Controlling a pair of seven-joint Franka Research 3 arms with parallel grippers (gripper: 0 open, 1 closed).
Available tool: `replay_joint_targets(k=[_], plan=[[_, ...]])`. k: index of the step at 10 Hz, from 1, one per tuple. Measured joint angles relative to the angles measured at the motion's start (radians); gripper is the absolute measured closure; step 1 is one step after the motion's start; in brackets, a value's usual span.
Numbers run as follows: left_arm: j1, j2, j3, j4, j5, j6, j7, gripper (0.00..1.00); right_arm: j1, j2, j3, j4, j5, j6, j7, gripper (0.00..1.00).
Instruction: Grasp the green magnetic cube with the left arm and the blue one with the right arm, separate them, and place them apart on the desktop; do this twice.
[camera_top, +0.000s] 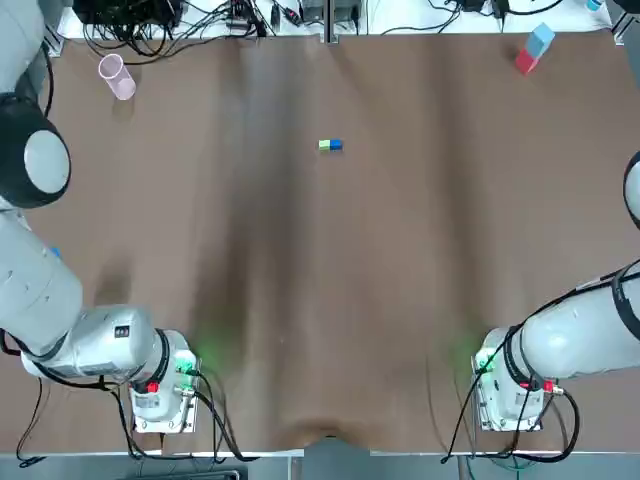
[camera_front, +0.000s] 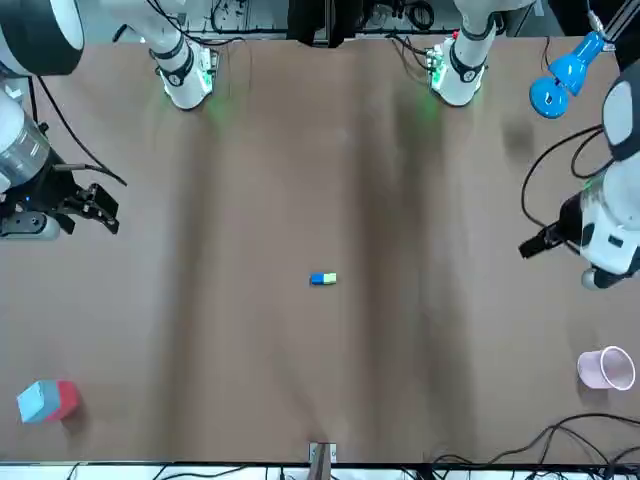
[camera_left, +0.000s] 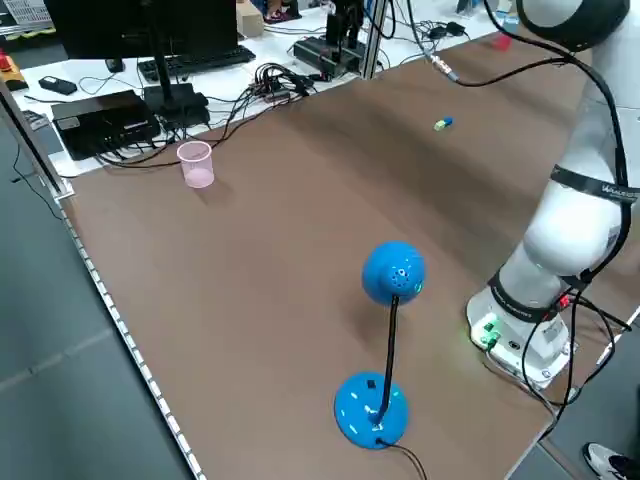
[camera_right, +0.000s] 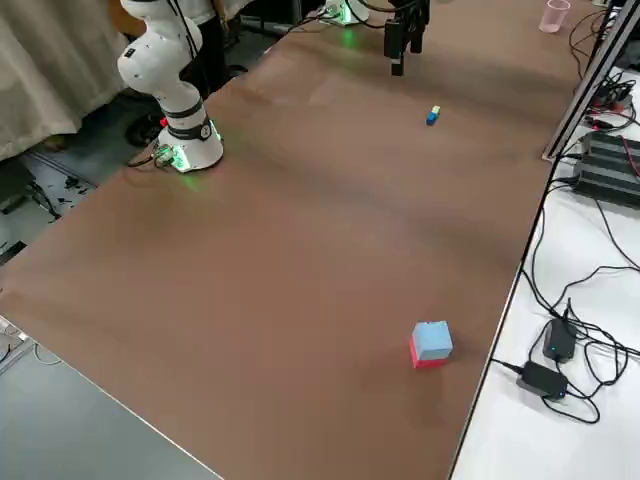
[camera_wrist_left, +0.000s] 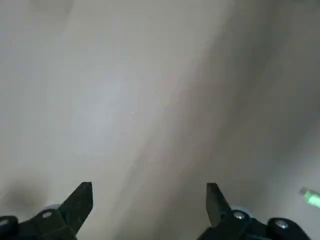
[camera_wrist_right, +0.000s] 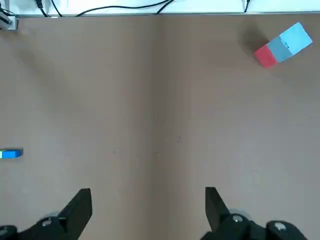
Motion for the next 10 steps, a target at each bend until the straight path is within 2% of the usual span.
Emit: replay_joint_targets(k=[2, 7, 10], plan=[[-0.05, 0.067, -0.001, -0.001, 0.0, 0.018, -0.138, 0.0, 0.0, 0.0, 0.0, 0.001, 0.0, 0.0, 0.0, 0.0], [-0.159, 0.254, -0.007, 0.006, -0.026, 0.371, -0.885, 0.0, 0.0, 0.0, 0.001, 0.005, 0.001, 0.0, 0.025, 0.0], [-0.241, 0.339, -0.011, 0.019, -0.03, 0.466, -1.152, 0.0, 0.001, 0.0, 0.001, 0.005, 0.001, -0.002, 0.064, 0.0]])
